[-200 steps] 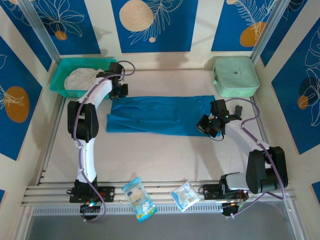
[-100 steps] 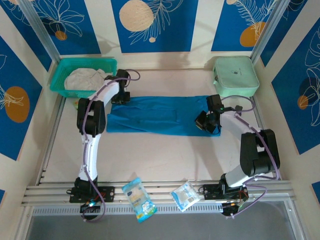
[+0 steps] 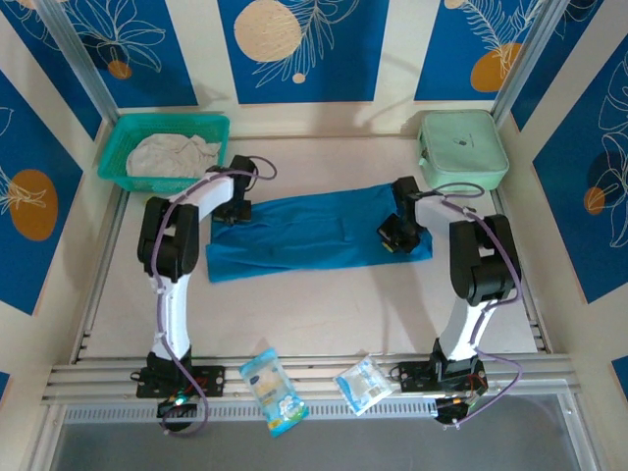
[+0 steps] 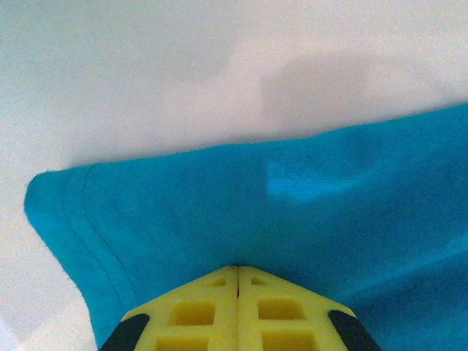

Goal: Fold and stack the t-shirts

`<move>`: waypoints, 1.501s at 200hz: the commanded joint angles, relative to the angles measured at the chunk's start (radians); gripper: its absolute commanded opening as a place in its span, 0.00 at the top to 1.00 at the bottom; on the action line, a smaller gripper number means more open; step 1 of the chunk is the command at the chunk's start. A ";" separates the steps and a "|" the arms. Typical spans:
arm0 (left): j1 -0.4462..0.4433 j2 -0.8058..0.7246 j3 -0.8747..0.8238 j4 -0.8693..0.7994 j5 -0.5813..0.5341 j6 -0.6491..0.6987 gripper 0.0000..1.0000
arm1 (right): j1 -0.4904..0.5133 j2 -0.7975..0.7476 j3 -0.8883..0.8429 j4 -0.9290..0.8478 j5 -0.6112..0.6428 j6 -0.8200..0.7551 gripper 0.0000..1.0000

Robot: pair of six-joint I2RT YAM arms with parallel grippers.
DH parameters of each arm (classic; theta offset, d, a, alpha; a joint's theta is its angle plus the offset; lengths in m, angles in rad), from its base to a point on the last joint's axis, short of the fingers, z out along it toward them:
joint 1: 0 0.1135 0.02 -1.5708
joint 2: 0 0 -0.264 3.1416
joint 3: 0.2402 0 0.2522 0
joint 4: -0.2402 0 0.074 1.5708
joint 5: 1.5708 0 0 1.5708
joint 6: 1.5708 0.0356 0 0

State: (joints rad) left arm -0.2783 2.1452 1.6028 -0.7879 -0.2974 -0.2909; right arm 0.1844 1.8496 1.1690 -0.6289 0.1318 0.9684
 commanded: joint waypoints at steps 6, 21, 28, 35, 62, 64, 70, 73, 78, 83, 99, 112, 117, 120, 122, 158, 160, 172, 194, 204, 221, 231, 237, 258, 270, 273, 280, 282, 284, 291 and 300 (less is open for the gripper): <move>-0.030 -0.082 -0.162 -0.027 0.025 -0.063 1.00 | 0.007 0.102 0.115 -0.087 0.066 -0.055 1.00; -0.054 -0.135 -0.252 0.004 0.077 -0.082 1.00 | 0.004 0.166 0.224 -0.139 0.088 -0.110 1.00; -0.067 -0.166 -0.297 0.027 0.115 -0.096 1.00 | 0.001 0.201 0.282 -0.160 0.095 -0.139 1.00; -0.080 -0.194 -0.342 0.052 0.156 -0.112 1.00 | -0.003 0.241 0.345 -0.184 0.099 -0.168 1.00; -0.146 -0.295 -0.489 0.106 0.228 -0.186 1.00 | -0.015 0.420 0.638 -0.305 0.107 -0.266 1.00; -0.151 -0.304 -0.498 0.107 0.229 -0.192 1.00 | -0.016 0.437 0.661 -0.315 0.104 -0.272 1.00; -0.163 -0.327 -0.526 0.114 0.238 -0.211 1.00 | -0.018 0.479 0.728 -0.340 0.097 -0.293 1.00; -0.168 -0.339 -0.540 0.117 0.243 -0.220 1.00 | -0.019 0.502 0.762 -0.353 0.093 -0.301 1.00; -0.176 -0.358 -0.562 0.122 0.251 -0.235 1.00 | -0.021 0.535 0.819 -0.375 0.085 -0.315 1.00; -0.183 -0.378 -0.586 0.127 0.263 -0.251 1.00 | -0.021 0.568 0.874 -0.396 0.081 -0.326 1.00; -0.208 -0.442 -0.656 0.148 0.301 -0.310 1.00 | -0.025 0.664 1.045 -0.455 0.058 -0.358 1.00; -0.235 -0.492 -0.705 0.164 0.327 -0.361 1.00 | -0.028 0.730 1.165 -0.486 0.025 -0.375 1.00; -0.247 -0.510 -0.721 0.166 0.335 -0.379 1.00 | -0.029 0.752 1.204 -0.493 0.009 -0.380 1.00; -0.253 -0.520 -0.729 0.167 0.339 -0.390 1.00 | -0.029 0.763 1.222 -0.495 -0.004 -0.383 1.00; -0.259 -0.526 -0.734 0.167 0.341 -0.398 1.00 | -0.029 0.772 1.239 -0.497 -0.011 -0.384 1.00; -0.364 -0.623 -0.814 0.182 0.385 -0.528 1.00 | -0.029 0.866 1.382 -0.436 -0.192 -0.364 1.00; -0.370 -0.627 -0.818 0.182 0.387 -0.535 1.00 | -0.029 0.870 1.388 -0.431 -0.202 -0.360 1.00; -0.407 -0.645 -0.839 0.187 0.396 -0.576 0.99 | -0.026 0.899 1.419 -0.405 -0.258 -0.334 1.00; -0.474 -0.665 -0.872 0.208 0.405 -0.644 0.98 | -0.014 0.945 1.477 -0.380 -0.321 -0.295 1.00; -0.502 -0.671 -0.885 0.225 0.409 -0.675 0.98 | -0.008 0.956 1.490 -0.368 -0.341 -0.283 1.00; -0.543 -0.676 -0.897 0.254 0.415 -0.719 0.98 | 0.002 0.961 1.491 -0.346 -0.357 -0.270 1.00; -0.564 -0.677 -0.894 0.262 0.414 -0.733 0.98 | 0.007 0.960 1.489 -0.336 -0.360 -0.265 1.00; -0.575 -0.676 -0.889 0.261 0.410 -0.738 0.98 | 0.010 0.961 1.491 -0.330 -0.363 -0.263 1.00; -0.593 -0.671 -0.869 0.255 0.402 -0.744 0.98 | 0.015 0.964 1.492 -0.307 -0.381 -0.252 1.00; -0.600 -0.670 -0.860 0.258 0.404 -0.744 0.97 | 0.018 0.968 1.498 -0.296 -0.387 -0.247 1.00; -0.601 -0.669 -0.859 0.260 0.405 -0.743 0.97 | 0.019 0.969 1.499 -0.295 -0.389 -0.246 1.00; -0.605 -0.668 -0.853 0.263 0.406 -0.743 0.97 | 0.022 0.974 1.507 -0.292 -0.393 -0.243 1.00; -0.607 -0.667 -0.853 0.263 0.406 -0.743 0.97 | 0.022 0.974 1.509 -0.291 -0.394 -0.242 1.00; -0.607 -0.667 -0.852 0.264 0.407 -0.743 0.97 | 0.022 0.976 1.510 -0.290 -0.396 -0.241 1.00; -0.611 -0.665 -0.848 0.265 0.408 -0.745 0.97 | 0.023 0.982 1.517 -0.286 -0.400 -0.238 1.00; -0.616 -0.663 -0.842 0.264 0.406 -0.745 0.97 | 0.024 0.986 1.524 -0.281 -0.407 -0.231 1.00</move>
State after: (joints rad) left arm -0.8734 1.4731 0.7357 -0.5117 0.0872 -1.0142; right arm 0.2001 2.7903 2.6606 -0.9173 -0.2340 0.7086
